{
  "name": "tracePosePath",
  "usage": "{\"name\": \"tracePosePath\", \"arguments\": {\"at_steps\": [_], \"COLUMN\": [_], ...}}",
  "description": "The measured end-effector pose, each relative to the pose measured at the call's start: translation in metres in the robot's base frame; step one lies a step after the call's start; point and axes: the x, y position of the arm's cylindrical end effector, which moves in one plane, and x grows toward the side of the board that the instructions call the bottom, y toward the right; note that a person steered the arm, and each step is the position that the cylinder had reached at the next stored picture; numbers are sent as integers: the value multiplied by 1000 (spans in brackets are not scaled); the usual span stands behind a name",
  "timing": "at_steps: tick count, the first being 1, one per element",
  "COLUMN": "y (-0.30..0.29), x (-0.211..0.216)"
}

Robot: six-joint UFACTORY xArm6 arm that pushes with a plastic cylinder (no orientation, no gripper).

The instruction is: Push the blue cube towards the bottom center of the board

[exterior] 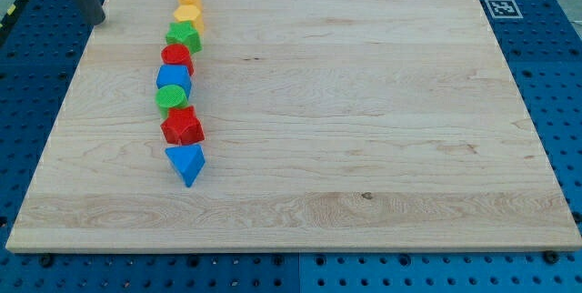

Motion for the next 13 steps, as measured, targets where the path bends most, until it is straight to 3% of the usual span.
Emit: {"name": "tracePosePath", "arguments": {"at_steps": [10, 11, 13], "y": [6, 23, 83], "x": [3, 34, 50]}}
